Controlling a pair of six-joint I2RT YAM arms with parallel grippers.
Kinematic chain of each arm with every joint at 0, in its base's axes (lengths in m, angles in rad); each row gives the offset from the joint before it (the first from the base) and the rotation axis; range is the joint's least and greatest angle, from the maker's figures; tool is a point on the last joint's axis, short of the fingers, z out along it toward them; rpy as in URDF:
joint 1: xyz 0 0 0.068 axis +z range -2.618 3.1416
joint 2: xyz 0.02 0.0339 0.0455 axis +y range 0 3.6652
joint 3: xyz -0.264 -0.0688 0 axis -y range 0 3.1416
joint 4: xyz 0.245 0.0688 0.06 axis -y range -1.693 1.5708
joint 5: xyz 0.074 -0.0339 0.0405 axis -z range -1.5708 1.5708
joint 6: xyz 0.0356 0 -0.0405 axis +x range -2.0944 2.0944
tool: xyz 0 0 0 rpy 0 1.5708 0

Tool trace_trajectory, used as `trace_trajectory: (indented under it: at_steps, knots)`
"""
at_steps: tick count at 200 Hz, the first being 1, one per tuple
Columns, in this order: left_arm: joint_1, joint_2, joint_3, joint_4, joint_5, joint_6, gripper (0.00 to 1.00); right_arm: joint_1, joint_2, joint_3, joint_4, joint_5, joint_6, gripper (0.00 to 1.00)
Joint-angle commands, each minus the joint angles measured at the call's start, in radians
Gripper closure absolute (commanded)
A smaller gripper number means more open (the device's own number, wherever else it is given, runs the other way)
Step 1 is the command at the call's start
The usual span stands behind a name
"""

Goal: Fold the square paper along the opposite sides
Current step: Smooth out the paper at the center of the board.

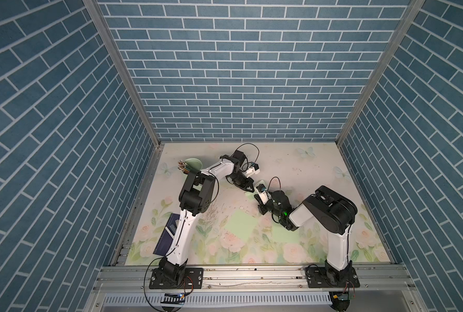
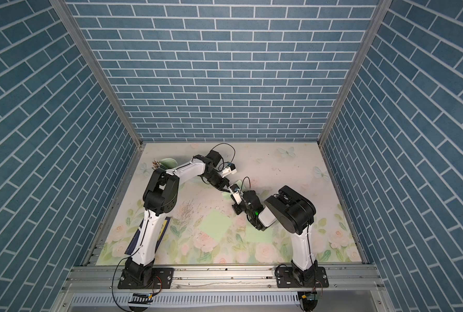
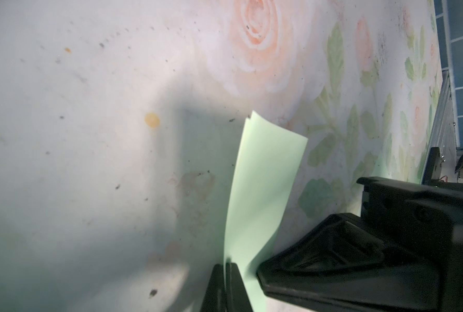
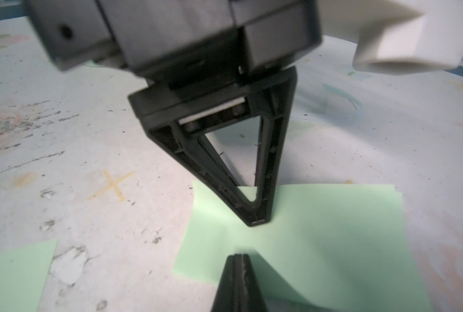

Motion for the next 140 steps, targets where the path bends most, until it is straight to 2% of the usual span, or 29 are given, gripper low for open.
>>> trace_trajectory:
  at_steps: [1, 140]
  knots:
    - [0.017, 0.056, -0.056, -0.05, -0.174, 0.017, 1.0, 0.037, 0.017, -0.007, -0.108, -0.033, -0.032, 1.0]
    - [0.017, 0.062, -0.068, -0.047, -0.195, 0.014, 1.0, 0.101, 0.051, 0.042, -0.126, -0.037, -0.026, 1.0]
